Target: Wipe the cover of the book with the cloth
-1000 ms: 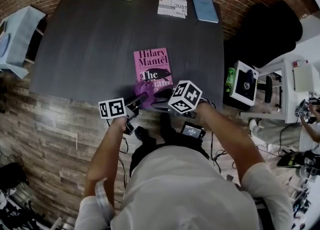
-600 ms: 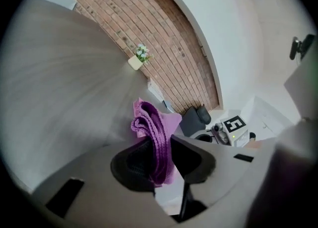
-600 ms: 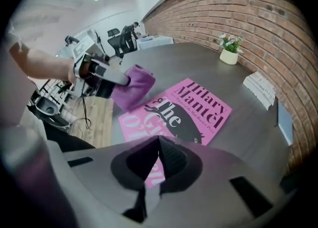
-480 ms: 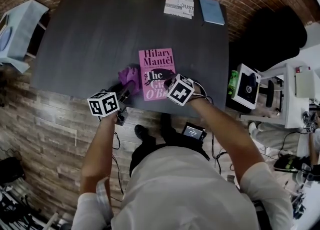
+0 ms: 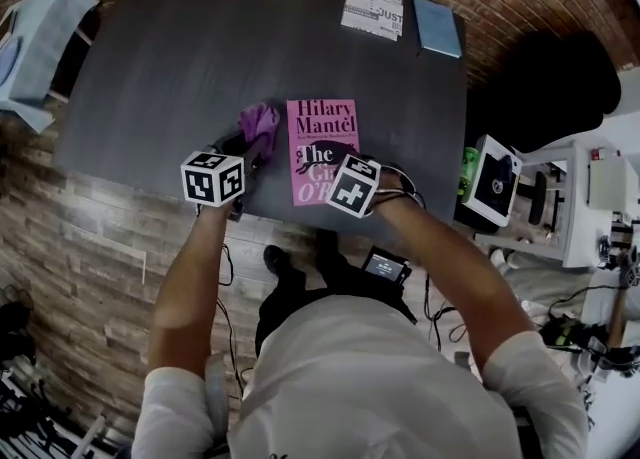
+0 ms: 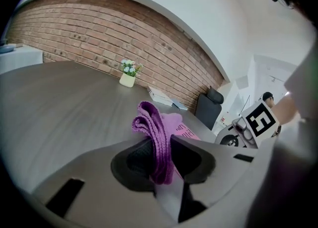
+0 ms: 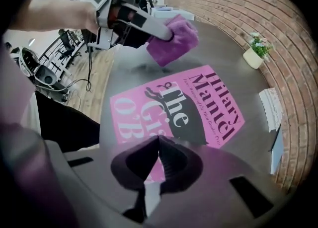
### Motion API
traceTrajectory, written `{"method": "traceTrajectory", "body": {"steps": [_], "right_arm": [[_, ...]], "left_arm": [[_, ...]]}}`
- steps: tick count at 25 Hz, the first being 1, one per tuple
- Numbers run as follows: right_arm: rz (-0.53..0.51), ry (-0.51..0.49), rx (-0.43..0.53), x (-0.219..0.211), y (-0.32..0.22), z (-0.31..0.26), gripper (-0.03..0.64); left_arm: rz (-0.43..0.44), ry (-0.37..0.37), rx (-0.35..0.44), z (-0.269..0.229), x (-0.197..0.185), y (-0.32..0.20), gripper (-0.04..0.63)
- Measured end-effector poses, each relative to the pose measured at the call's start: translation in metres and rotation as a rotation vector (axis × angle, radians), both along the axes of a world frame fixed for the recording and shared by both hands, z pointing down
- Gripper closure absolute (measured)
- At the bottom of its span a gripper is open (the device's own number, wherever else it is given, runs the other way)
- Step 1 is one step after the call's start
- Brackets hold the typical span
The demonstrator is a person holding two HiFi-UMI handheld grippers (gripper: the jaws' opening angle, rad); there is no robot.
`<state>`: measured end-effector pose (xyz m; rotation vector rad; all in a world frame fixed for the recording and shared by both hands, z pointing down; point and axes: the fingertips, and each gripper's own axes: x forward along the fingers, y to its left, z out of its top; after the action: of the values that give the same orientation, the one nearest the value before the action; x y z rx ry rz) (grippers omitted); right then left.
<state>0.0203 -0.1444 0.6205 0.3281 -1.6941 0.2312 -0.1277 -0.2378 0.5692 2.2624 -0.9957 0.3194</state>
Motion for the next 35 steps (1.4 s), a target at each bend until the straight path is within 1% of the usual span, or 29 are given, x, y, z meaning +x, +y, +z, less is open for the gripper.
{"method": "traceTrajectory", "body": {"steps": [2,4,7,14,18,20,23,28,35], "right_arm": [[-0.008,0.014,-0.002,-0.001,0.001,0.001,0.603],[-0.002,0.012,-0.002,-0.001,0.000,0.001,0.603],[0.006,0.005,-0.007,-0.001,-0.002,0.000,0.603],[0.023,-0.019,-0.026,-0.001,-0.001,0.000,0.603],[0.011,-0.015,-0.014,-0.002,-0.001,0.000,0.604],[0.013,-0.017,-0.017,-0.002,0.000,0.000,0.604],[0.015,-0.023,-0.021,-0.001,-0.001,0.000,0.603],[0.020,-0.030,-0.028,-0.001,-0.001,0.000,0.603],[0.021,-0.034,-0.025,-0.001,-0.001,-0.001,0.603]], "left_arm": [[0.019,-0.004,0.011,0.001,0.005,-0.012,0.494],[0.031,0.007,0.022,0.001,0.010,-0.024,0.497],[0.031,0.011,0.037,0.001,0.017,-0.043,0.497],[0.010,-0.036,0.085,0.000,0.031,-0.081,0.499],[0.017,-0.062,0.089,0.005,0.040,-0.090,0.499],[0.029,-0.061,0.083,0.007,0.046,-0.088,0.499],[0.053,-0.029,0.055,0.012,0.056,-0.080,0.502],[0.014,0.057,0.007,0.015,0.055,-0.072,0.505],[0.001,0.124,-0.042,0.016,0.056,-0.061,0.506]]}}
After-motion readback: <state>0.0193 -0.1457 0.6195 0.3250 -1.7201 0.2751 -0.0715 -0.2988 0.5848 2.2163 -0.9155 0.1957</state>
